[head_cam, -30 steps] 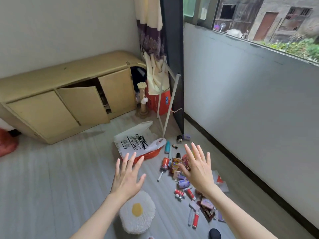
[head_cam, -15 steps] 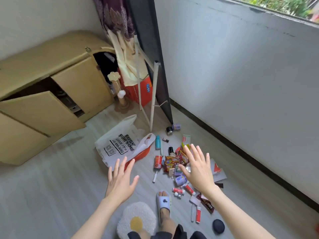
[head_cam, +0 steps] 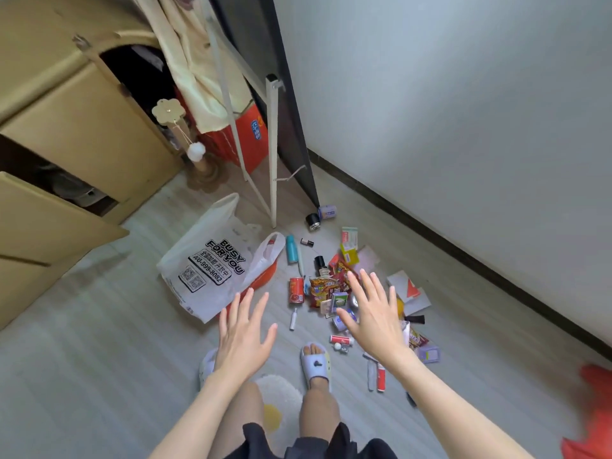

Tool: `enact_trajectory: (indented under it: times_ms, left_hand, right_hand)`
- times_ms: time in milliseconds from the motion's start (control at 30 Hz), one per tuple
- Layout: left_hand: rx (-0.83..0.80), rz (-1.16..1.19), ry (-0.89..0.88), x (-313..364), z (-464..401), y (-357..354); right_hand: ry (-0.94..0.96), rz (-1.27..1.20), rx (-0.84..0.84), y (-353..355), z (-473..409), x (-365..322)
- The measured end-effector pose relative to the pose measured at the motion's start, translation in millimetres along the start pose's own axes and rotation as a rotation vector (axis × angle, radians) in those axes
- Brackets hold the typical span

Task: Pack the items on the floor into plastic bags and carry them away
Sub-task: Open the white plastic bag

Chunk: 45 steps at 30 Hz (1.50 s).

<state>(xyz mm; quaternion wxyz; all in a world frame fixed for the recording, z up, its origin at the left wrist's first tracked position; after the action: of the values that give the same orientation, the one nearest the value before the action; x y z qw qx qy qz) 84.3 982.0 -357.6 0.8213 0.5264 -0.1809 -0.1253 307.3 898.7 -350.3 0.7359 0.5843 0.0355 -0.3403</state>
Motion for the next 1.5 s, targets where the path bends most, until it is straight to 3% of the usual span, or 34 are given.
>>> enact_trajectory:
  times_ms: [367, 633, 767, 900, 1067, 1167, 1300, 1400, 1500]
  left_hand:
    - [-0.144, 0.0, -0.038, -119, -127, -57]
    - [-0.24, -0.064, -0.134, -190, -242, -206]
    - [-0.289, 0.123, -0.098, -219, -299, -323]
    - [-0.28, 0.488, 0.056, -234, -385, -397]
    - [-0.326, 0.707, 0.086, -230, -465, -434]
    - [-0.377, 0.778, 0.023, -220, -474, -435]
    - [-0.193, 0.784, 0.047, -221, -458, -409]
    - [0.064, 0.702, 0.086, -221, -441, -359]
    - [0.331, 0.779, 0.095, -216, -413, -284]
  right_hand:
    - [-0.086, -0.002, -0.054, -130, -80, -45]
    - [-0.111, -0.033, -0.114, -292, -217, 1]
    - [-0.011, -0.046, -0.16, -396, -297, 39]
    - [0.045, -0.25, -0.148, -481, -364, 62]
    - [0.065, -0.475, -0.139, -543, -408, 67]
    - [-0.046, -0.626, -0.182, -552, -413, 68]
    - [-0.136, -0.765, -0.219, -535, -403, 63]
    - [-0.116, -0.897, -0.248, -501, -388, 44]
    - [-0.04, -0.987, -0.19, -446, -369, 11]
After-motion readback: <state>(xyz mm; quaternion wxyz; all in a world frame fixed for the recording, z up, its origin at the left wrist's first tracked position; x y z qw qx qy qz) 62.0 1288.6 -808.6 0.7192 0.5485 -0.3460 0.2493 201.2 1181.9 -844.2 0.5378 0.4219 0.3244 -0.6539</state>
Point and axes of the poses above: each hand's wrist, its own z-axis away from the middle knuckle, its own y-axis out of the back of the hand, x = y × z, the point moved 5 cm from there along -z, towards the middle knuckle, and after that the axes turned 8 degrees about -z, right-handed, at the moved point
